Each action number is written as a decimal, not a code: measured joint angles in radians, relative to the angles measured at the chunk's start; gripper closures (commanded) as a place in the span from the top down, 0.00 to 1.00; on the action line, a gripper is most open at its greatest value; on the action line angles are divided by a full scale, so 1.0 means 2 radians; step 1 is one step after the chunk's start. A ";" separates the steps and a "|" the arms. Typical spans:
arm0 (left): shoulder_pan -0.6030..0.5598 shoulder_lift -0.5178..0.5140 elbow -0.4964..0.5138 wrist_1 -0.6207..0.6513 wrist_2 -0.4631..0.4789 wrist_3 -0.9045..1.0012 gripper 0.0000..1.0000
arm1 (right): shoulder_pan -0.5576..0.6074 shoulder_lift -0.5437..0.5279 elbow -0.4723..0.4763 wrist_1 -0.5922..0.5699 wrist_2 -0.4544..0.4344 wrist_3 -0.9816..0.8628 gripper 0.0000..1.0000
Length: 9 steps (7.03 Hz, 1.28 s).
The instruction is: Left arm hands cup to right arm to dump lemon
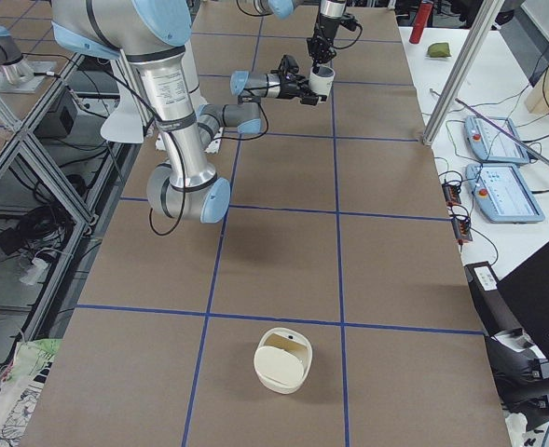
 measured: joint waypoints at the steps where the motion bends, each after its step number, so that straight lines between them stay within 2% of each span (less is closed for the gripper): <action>1: 0.002 0.000 0.000 0.000 0.000 0.000 0.00 | 0.000 0.002 -0.003 0.000 0.000 0.000 0.98; 2: 0.003 0.000 -0.001 0.000 0.000 0.000 0.00 | 0.001 0.003 -0.004 0.000 0.000 0.000 0.95; 3: 0.003 0.000 -0.001 0.000 0.000 0.000 0.00 | 0.001 0.003 -0.005 0.000 0.000 0.000 0.66; 4: 0.003 -0.001 -0.001 0.000 0.000 0.000 0.93 | 0.001 0.003 -0.005 0.000 0.001 0.000 0.41; 5: 0.003 -0.001 -0.001 0.001 0.000 0.000 1.00 | 0.002 0.003 -0.005 0.001 0.003 0.000 0.21; 7: 0.002 -0.005 -0.006 0.007 0.000 -0.003 1.00 | 0.001 0.002 -0.006 0.001 0.006 0.001 0.18; 9: -0.016 -0.003 -0.046 0.011 0.000 -0.004 1.00 | 0.001 0.000 -0.008 0.001 0.005 0.001 0.17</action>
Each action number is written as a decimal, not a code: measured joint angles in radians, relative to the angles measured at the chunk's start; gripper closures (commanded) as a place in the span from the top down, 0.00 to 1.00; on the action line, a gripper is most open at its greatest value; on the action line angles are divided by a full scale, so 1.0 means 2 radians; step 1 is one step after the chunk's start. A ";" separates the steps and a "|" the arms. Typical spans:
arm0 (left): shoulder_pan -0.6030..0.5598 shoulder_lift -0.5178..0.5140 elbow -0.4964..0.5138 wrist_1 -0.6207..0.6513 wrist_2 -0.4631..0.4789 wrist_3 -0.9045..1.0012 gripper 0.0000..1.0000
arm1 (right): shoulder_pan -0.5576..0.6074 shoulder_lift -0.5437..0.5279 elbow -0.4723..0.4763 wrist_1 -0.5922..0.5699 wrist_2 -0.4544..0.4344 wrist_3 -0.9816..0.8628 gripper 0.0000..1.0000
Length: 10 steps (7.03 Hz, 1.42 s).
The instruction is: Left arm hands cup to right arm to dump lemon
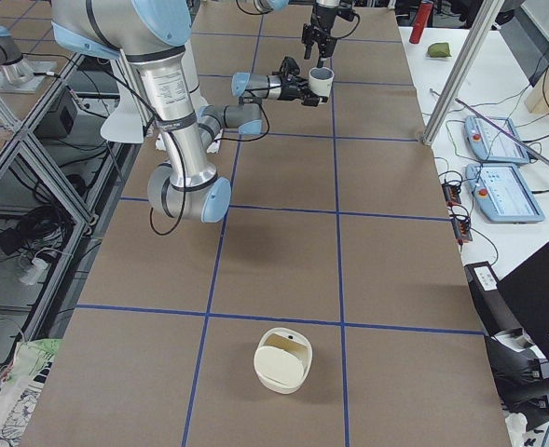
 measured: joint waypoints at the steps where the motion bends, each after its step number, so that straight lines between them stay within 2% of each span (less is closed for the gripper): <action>1: -0.023 0.001 -0.014 -0.001 -0.005 0.001 1.00 | 0.000 -0.003 0.000 0.001 0.002 0.001 0.14; 3: -0.054 0.004 -0.020 -0.005 -0.013 0.005 1.00 | 0.005 -0.023 0.007 0.004 0.008 0.003 0.14; 5: -0.062 0.021 -0.017 -0.017 -0.010 0.017 1.00 | 0.028 -0.103 0.041 0.019 0.009 0.009 0.11; 7: -0.064 0.032 -0.015 -0.027 -0.009 0.022 1.00 | 0.067 -0.197 0.057 0.090 0.028 0.042 0.11; 8: -0.064 0.035 -0.014 -0.031 -0.009 0.023 1.00 | 0.099 -0.243 0.058 0.124 0.059 0.077 0.13; 10: -0.063 0.046 -0.016 -0.036 -0.009 0.019 1.00 | 0.203 -0.326 0.058 0.161 0.183 0.121 0.16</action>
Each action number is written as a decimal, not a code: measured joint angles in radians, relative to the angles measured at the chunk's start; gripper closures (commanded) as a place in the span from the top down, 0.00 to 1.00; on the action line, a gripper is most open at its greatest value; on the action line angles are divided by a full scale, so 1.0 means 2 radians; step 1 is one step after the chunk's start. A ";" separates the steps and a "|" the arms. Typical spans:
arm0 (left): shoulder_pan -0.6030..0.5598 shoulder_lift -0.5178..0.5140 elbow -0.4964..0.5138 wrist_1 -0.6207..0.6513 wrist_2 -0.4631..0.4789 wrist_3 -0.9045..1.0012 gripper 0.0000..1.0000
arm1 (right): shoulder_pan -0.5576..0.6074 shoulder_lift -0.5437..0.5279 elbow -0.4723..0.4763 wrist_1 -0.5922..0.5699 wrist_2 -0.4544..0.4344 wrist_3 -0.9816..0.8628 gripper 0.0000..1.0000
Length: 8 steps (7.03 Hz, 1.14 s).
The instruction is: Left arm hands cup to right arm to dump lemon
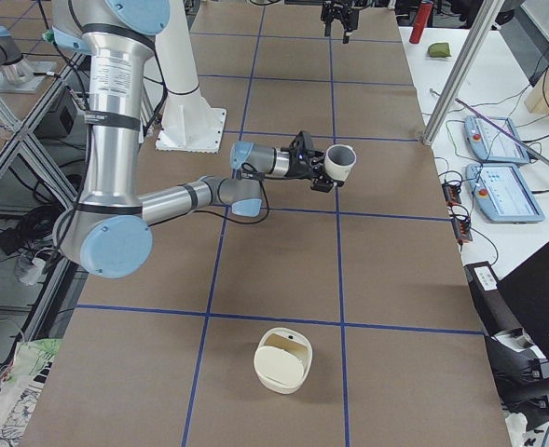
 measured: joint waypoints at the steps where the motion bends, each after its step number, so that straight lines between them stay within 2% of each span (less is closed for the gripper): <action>1: 0.001 0.004 -0.001 -0.002 0.000 -0.001 1.00 | 0.048 -0.028 -0.001 0.008 0.053 0.030 0.15; 2: 0.001 0.008 -0.001 -0.006 0.000 0.001 1.00 | 0.080 -0.050 -0.006 0.027 0.091 0.076 0.07; 3: 0.001 0.011 -0.001 -0.009 0.000 0.002 1.00 | 0.106 -0.065 -0.027 0.067 0.124 0.119 0.09; 4: 0.001 0.016 -0.001 -0.013 0.001 0.003 1.00 | 0.127 -0.074 -0.067 0.120 0.147 0.148 0.09; 6: 0.002 0.023 -0.001 -0.024 0.004 0.003 1.00 | 0.166 -0.079 -0.184 0.255 0.169 0.185 0.09; 8: 0.003 0.024 -0.001 -0.028 0.006 0.003 1.00 | 0.194 -0.081 -0.240 0.313 0.201 0.275 0.09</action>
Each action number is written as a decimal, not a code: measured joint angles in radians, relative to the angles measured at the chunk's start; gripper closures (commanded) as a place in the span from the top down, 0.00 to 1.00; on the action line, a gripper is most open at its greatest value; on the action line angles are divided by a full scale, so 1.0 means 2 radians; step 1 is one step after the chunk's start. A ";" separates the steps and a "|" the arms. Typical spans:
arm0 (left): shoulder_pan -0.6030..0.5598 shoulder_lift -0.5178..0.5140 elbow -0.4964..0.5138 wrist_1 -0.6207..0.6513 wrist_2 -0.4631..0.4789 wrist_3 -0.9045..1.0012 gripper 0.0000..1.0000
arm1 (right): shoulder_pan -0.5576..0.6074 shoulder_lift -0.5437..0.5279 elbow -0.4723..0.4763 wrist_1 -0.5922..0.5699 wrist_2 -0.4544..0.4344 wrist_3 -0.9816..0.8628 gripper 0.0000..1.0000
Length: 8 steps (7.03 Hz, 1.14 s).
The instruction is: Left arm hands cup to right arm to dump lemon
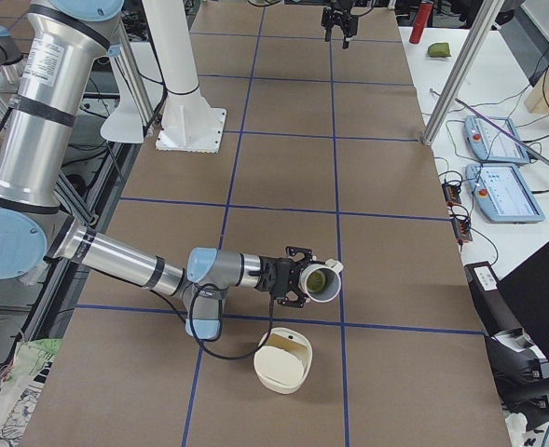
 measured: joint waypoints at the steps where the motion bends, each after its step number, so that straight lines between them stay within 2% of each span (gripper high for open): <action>1: 0.001 -0.001 0.000 -0.001 0.004 0.000 1.00 | 0.010 -0.001 -0.013 0.014 0.016 0.065 0.12; 4: 0.003 -0.004 -0.001 -0.004 0.015 0.000 1.00 | 0.041 -0.002 -0.039 0.052 0.064 0.256 0.13; 8: 0.006 -0.005 -0.001 -0.005 0.025 0.000 1.00 | 0.098 0.006 -0.058 0.070 0.137 0.500 0.13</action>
